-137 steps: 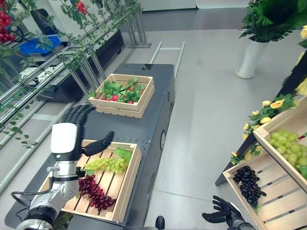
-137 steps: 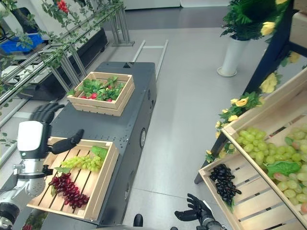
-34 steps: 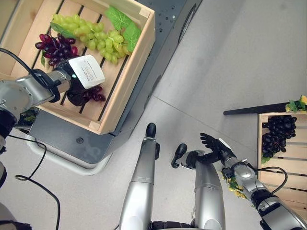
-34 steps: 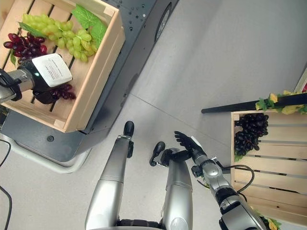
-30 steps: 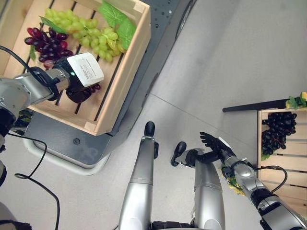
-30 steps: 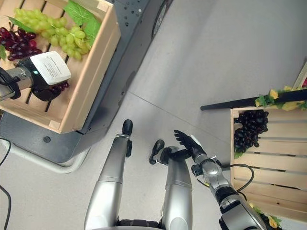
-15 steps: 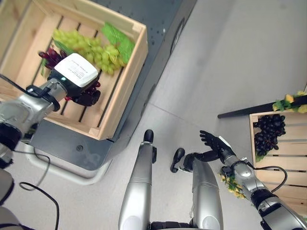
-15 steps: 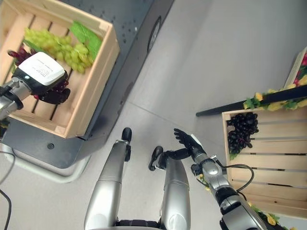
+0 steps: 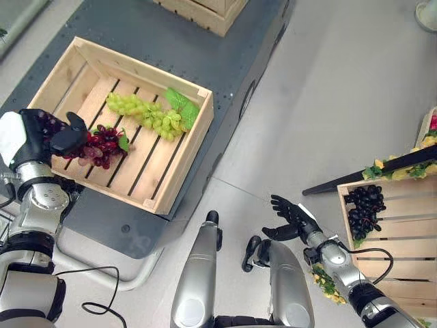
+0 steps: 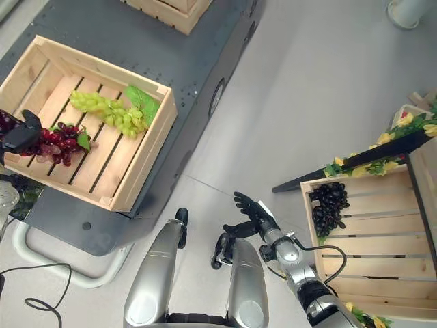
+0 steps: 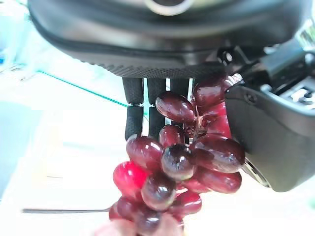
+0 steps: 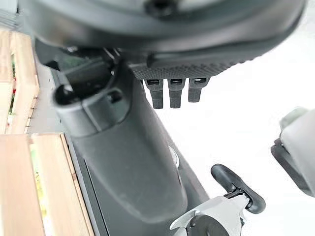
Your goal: Pick up the fruits from the basket on one side to the basket on the other side
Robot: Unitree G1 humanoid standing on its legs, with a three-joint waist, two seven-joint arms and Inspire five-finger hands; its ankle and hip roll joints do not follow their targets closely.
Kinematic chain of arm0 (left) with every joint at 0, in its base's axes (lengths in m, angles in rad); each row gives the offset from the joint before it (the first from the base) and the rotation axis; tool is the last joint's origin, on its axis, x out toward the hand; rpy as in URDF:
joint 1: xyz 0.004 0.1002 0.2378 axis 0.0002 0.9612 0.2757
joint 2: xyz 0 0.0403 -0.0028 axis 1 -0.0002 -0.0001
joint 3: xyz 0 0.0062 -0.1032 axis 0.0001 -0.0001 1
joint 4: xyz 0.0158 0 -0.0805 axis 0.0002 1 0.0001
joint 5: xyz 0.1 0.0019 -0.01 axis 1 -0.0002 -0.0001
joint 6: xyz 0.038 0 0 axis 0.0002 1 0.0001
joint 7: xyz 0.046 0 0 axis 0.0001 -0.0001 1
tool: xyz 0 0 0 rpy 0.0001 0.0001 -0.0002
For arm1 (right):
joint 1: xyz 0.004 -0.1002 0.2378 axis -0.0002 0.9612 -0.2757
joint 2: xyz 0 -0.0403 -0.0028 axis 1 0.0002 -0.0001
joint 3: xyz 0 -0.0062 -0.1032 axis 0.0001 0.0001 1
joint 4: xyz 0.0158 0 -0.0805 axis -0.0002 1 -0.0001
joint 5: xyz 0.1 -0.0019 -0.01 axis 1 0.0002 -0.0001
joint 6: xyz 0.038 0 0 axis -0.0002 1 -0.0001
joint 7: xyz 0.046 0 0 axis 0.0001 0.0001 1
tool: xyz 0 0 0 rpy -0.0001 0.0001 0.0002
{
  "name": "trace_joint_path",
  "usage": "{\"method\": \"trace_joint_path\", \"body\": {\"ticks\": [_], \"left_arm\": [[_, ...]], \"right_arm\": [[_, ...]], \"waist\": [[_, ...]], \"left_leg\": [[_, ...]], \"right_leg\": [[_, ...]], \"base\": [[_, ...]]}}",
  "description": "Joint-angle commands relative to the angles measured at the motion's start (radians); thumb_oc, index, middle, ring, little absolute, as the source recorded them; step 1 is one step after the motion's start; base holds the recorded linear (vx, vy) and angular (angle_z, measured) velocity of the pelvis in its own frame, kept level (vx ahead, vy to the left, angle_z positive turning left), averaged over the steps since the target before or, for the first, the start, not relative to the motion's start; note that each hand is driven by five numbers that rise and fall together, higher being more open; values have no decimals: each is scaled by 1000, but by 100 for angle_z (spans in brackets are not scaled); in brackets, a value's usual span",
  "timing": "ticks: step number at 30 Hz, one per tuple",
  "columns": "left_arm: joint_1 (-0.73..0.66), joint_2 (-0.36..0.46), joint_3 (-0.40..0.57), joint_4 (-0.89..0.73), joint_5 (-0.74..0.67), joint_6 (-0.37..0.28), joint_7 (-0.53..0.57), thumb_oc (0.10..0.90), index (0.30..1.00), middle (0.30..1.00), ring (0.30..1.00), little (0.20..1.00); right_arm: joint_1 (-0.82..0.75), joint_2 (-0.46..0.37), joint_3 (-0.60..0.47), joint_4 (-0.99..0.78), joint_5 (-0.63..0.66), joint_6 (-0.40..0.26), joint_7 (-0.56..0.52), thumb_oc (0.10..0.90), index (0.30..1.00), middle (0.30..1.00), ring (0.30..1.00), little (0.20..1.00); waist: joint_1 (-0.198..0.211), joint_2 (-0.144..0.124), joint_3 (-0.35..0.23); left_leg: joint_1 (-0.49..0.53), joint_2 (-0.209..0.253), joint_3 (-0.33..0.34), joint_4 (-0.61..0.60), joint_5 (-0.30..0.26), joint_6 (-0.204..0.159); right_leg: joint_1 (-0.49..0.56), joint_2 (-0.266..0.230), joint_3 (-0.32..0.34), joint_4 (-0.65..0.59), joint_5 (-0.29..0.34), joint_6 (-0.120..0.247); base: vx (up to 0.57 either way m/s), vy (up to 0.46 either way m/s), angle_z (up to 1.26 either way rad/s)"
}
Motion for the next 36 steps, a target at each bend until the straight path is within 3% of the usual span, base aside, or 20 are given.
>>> {"method": "trace_joint_path", "body": {"ticks": [1, 9, 15, 29, 36], "left_arm": [[-44, 29, 144, -63, -198, -97, 47, 400, 300, 300, 300, 300], [-43, -50, 210, -97, -532, -176, -47, 400, 300, 300, 300, 300], [-53, -73, 232, -84, -702, -186, -112, 400, 300, 300, 300, 300], [-85, -36, 177, -117, -647, -146, -216, 400, 300, 300, 300, 300], [-117, -27, 106, -188, -610, -115, -303, 400, 300, 300, 300, 300]], "right_arm": [[19, -19, -37, -76, -22, -27, -41, 800, 900, 900, 900, 900], [24, 4, -22, -86, -22, -37, -42, 800, 900, 900, 900, 900], [28, 16, -17, -100, -15, -34, -41, 800, 900, 900, 900, 900], [71, 34, -26, -227, 82, -77, -25, 800, 900, 900, 900, 900], [22, 11, -3, -332, 48, -101, -17, 800, 900, 900, 900, 900]], "waist": [[-9, 45, -30], [-15, 51, -70], [-31, 70, -107], [-66, 110, -233], [-66, 123, -301]], "left_leg": [[167, -56, 34, -32, -169, 57], [232, -63, 32, -57, -183, 63], [289, -68, 35, -92, -187, 62], [450, -83, 17, -273, -148, 46], [540, -84, -5, -400, -106, 28]], "right_leg": [[74, 13, 10, -117, 106, -12], [136, 7, 14, -161, 109, -6], [187, 2, 25, -204, 109, -2], [350, 20, 33, -400, 145, 18], [449, 45, 21, -549, 184, 25]], "base": [[0, 0, 0], [17, -23, 0], [19, -7, -3], [41, -47, -4], [25, -76, 1]]}}
